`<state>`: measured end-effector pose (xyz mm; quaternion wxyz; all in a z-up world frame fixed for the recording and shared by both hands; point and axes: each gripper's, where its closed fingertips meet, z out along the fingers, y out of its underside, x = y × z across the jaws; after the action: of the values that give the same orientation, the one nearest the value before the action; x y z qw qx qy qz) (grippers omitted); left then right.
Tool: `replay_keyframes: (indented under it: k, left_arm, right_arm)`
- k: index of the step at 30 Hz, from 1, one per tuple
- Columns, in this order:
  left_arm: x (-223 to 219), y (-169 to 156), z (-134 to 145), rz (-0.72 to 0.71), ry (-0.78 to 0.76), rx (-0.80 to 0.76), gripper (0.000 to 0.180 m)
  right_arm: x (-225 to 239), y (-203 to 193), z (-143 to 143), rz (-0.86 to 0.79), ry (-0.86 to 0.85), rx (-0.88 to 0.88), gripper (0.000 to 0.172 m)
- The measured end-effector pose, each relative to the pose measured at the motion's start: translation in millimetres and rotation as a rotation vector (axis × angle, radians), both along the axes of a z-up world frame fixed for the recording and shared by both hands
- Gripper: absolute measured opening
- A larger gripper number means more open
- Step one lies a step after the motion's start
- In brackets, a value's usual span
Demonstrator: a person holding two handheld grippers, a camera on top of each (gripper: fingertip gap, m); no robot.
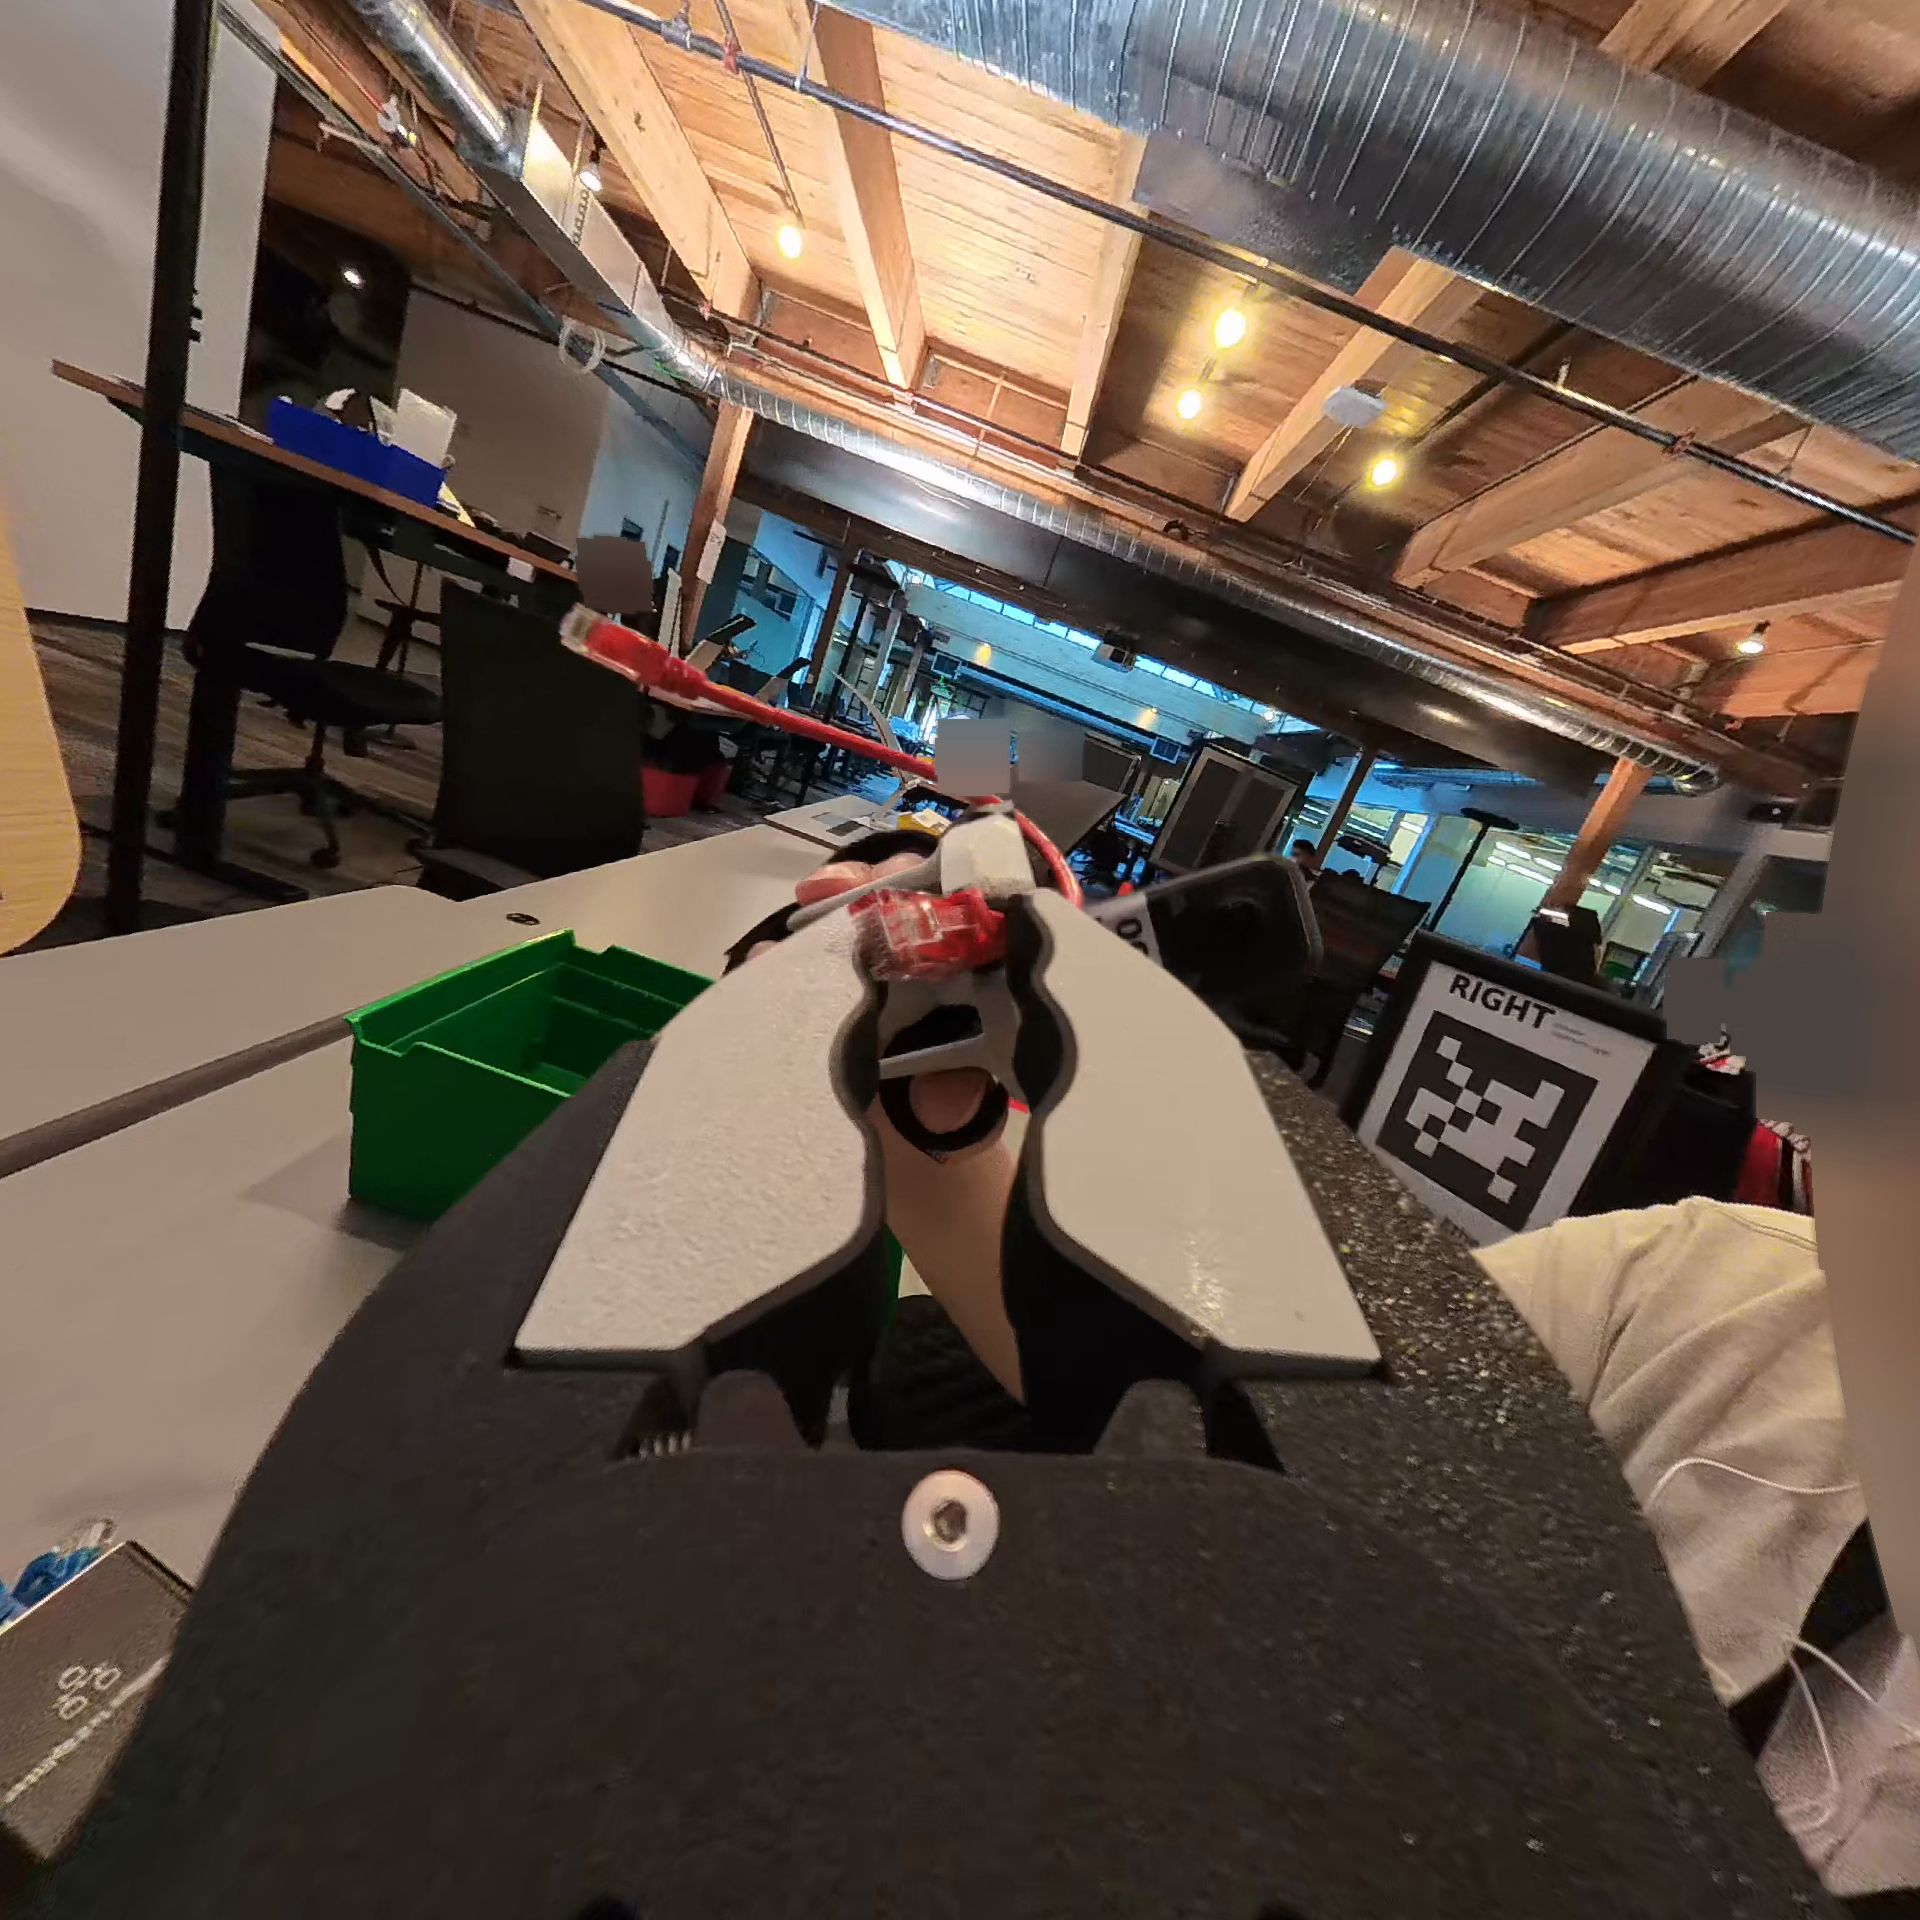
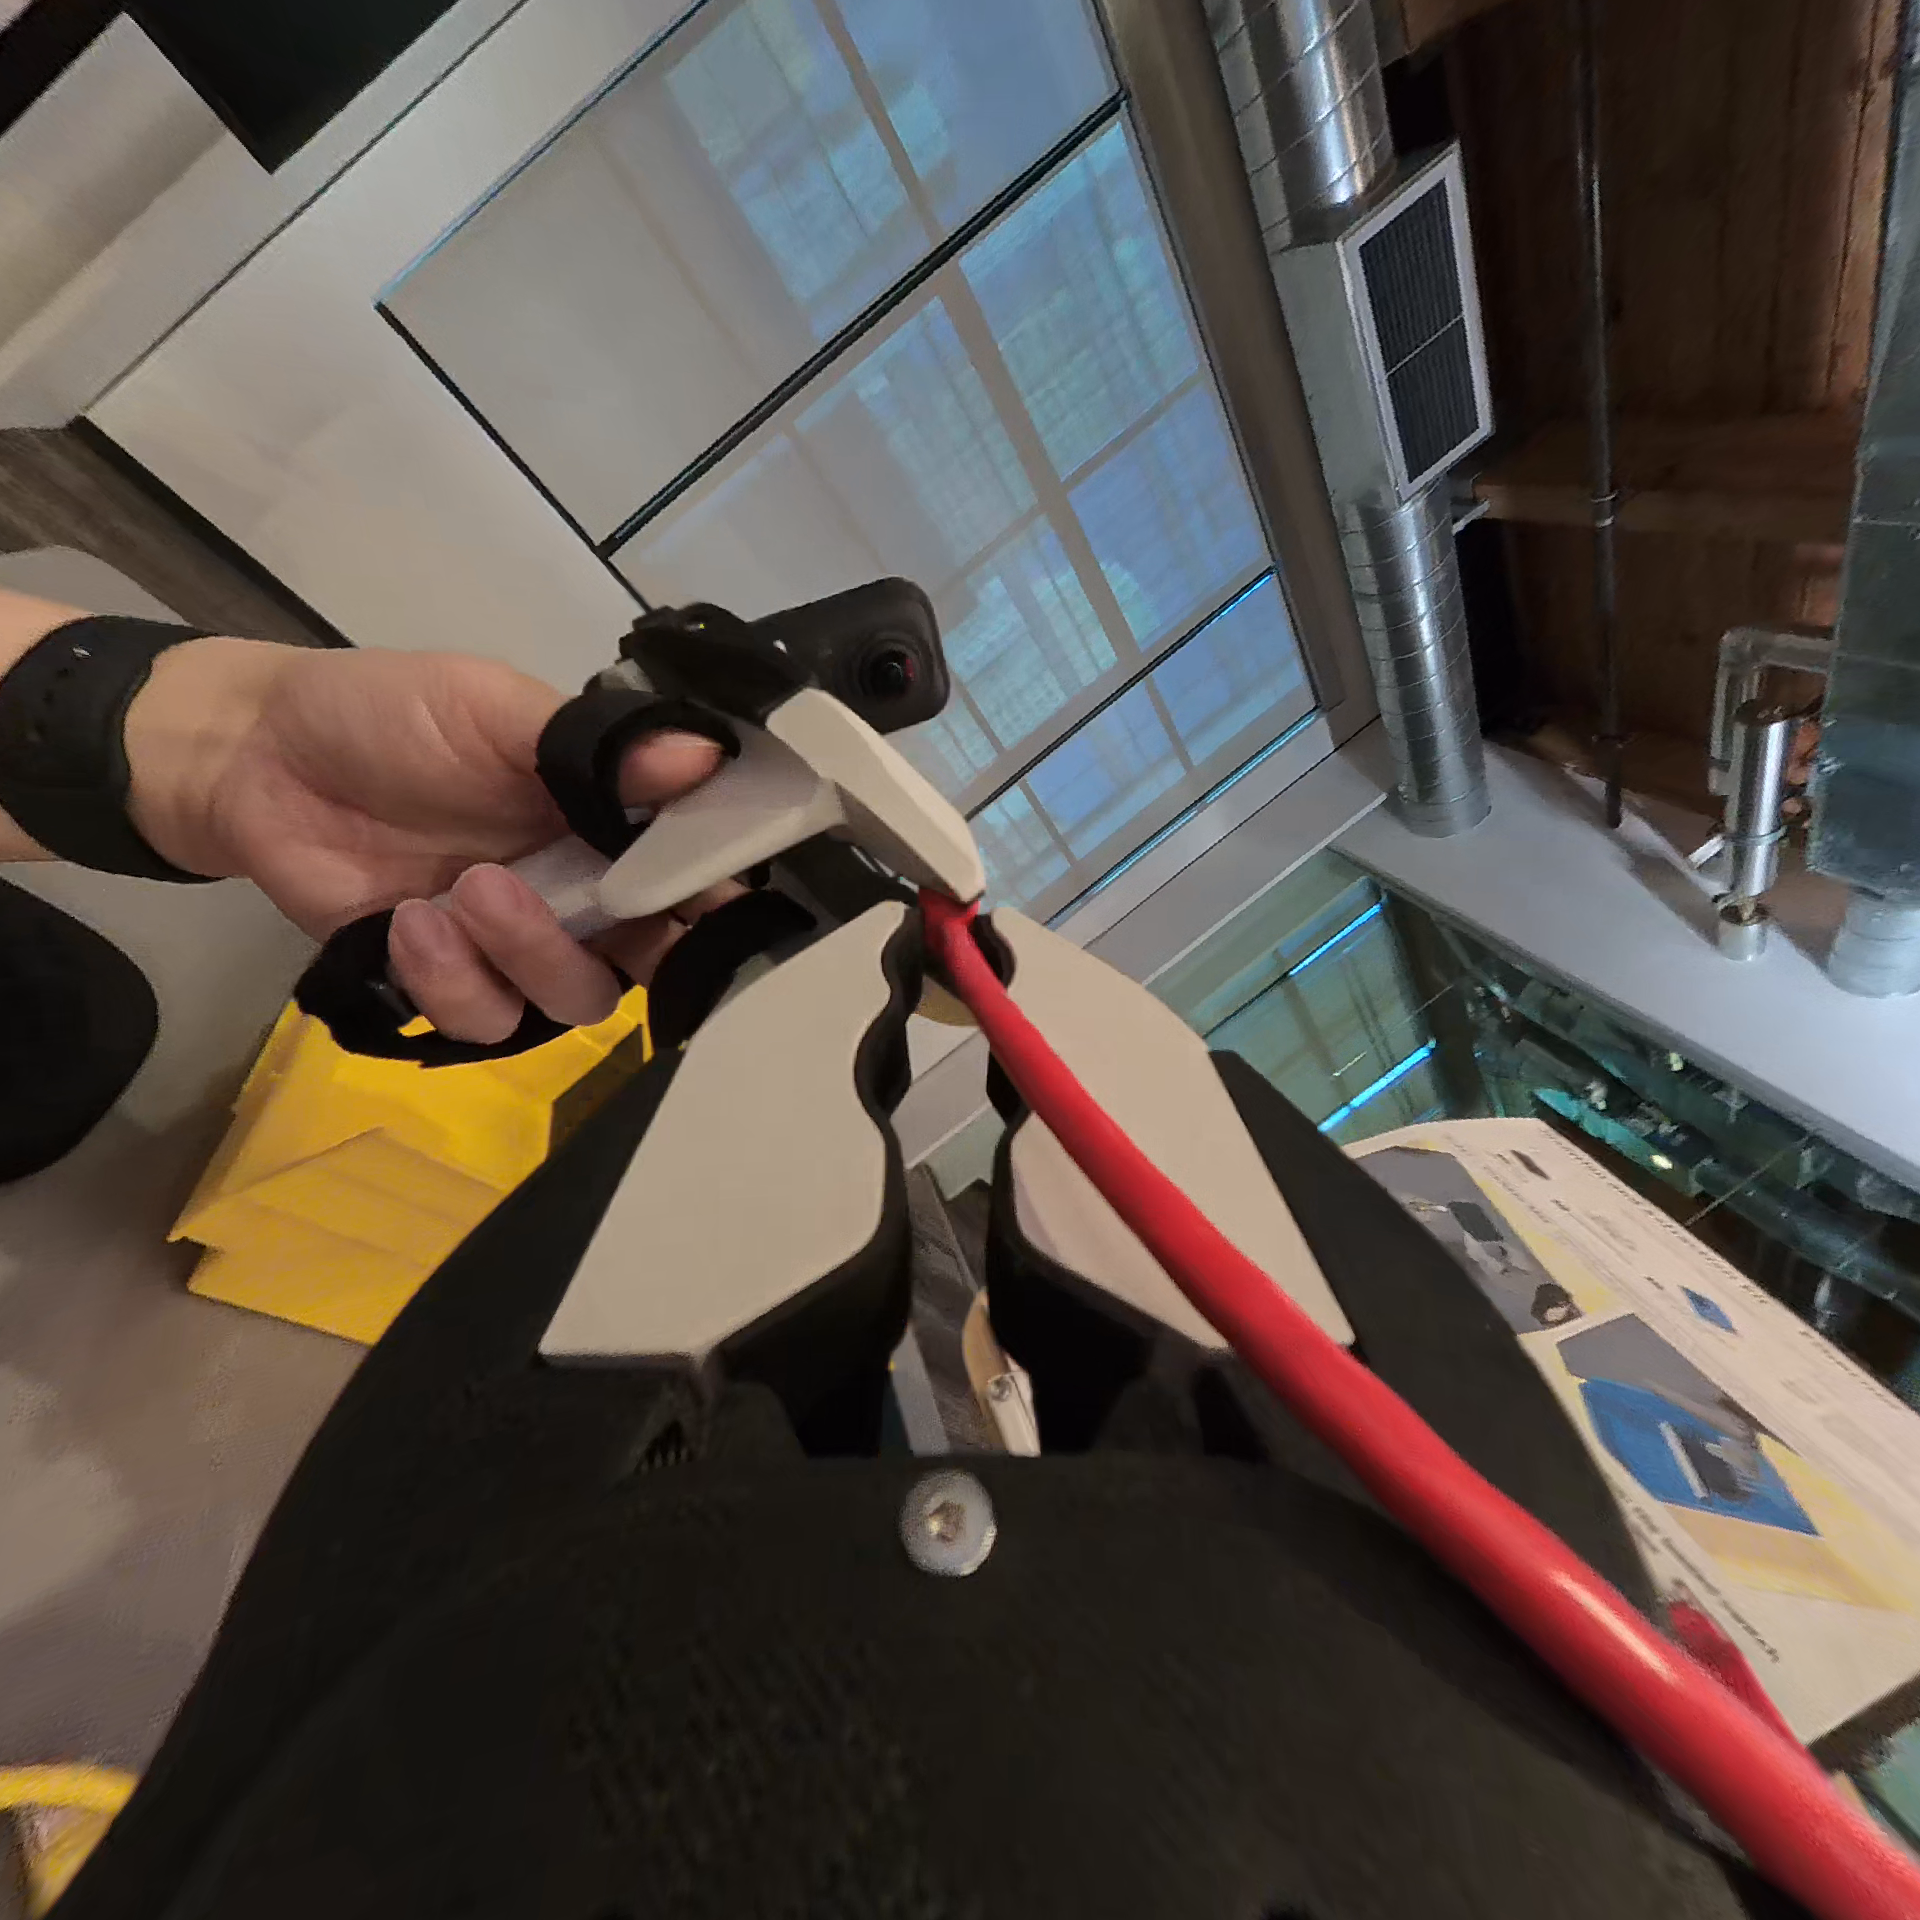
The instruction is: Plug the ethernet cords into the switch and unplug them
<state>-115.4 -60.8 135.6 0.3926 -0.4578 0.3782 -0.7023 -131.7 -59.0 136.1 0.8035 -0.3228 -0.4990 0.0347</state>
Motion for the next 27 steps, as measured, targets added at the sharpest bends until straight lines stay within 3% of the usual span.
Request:
replay_keyframes:
  k: [17,27]
  left_arm:
    - [-6.7,11.7,-15.1,0.079,0.142,0.069,0.018]
    - [-11.7,11.5,-11.4,0.063,0.103,0.047,0.023]
  right_arm:
    - [-7.5,11.9,-14.2,-0.057,-0.059,-0.038,0.011]
    - [-8.5,10.0,-9.2,-0.089,-0.041,-0.005,0.010]
